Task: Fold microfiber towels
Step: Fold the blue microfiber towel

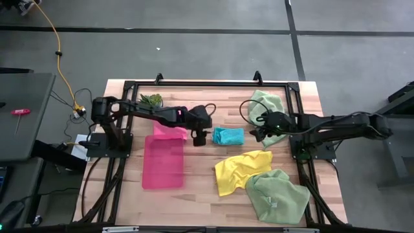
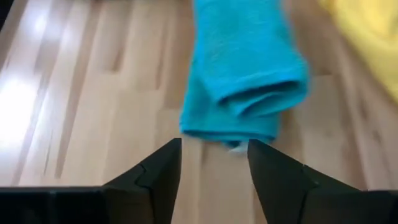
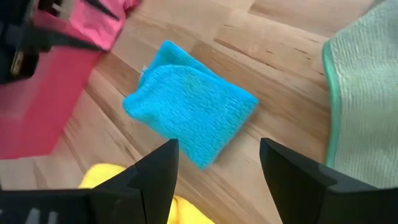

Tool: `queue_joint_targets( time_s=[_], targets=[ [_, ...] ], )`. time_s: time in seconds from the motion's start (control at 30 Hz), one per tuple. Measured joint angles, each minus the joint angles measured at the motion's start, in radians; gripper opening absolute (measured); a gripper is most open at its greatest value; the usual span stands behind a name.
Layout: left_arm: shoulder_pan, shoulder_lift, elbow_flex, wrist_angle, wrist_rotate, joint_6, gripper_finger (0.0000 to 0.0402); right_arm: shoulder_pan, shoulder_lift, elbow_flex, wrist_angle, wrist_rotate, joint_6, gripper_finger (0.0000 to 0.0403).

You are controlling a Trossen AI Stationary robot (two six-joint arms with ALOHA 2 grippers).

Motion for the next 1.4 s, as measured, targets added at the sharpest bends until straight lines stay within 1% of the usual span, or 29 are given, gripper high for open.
queue_joint_targets(
  time_s=[0.13,0.23,0.3,0.33,0.37,0.47,0.57,0.8,1.0,1.27,1.4],
  targets=[
    [-0.059,0.023,0.001,0.040,-0.003,0.072,0.0192,0.000,-0.010,-0.014,0.020,0.000,0.002,0.0216],
    [-0.100,0.043,0.004,0.100,-0.045,0.119,0.0195,0.000,-0.010,-0.014,0.022,0.000,-0.006,0.0216],
    [-0.116,0.049,-0.003,0.093,-0.073,0.143,0.0196,0.000,-0.008,-0.014,0.023,0.000,-0.008,0.0216],
    [-0.121,0.060,-0.002,0.125,-0.079,0.151,0.0196,0.000,-0.008,-0.014,0.022,0.000,-0.008,0.0216],
    [-0.125,0.070,0.003,0.158,-0.083,0.154,0.0196,0.000,-0.008,-0.014,0.023,0.000,-0.008,0.0216],
    [-0.135,0.089,0.001,0.189,-0.083,0.159,0.0196,0.000,-0.008,-0.015,0.024,0.000,-0.008,0.0216],
    [-0.143,0.100,-0.001,0.197,-0.089,0.175,0.0196,0.000,-0.007,-0.014,0.026,0.001,-0.007,0.0216],
    [-0.155,0.145,0.003,0.335,-0.126,0.247,0.0196,0.000,-0.007,-0.014,0.022,0.019,-0.005,0.0216],
    [-0.156,0.184,0.000,0.370,-0.139,0.303,0.0196,0.000,-0.006,-0.014,0.016,0.022,0.001,0.0216],
    [-0.152,0.239,0.000,0.423,-0.141,0.339,0.0196,0.000,-0.006,-0.014,0.010,0.063,0.022,0.0216],
    [-0.156,0.244,0.000,0.432,-0.166,0.351,0.0196,0.000,-0.006,-0.014,0.009,0.067,0.036,0.0216]
  ],
)
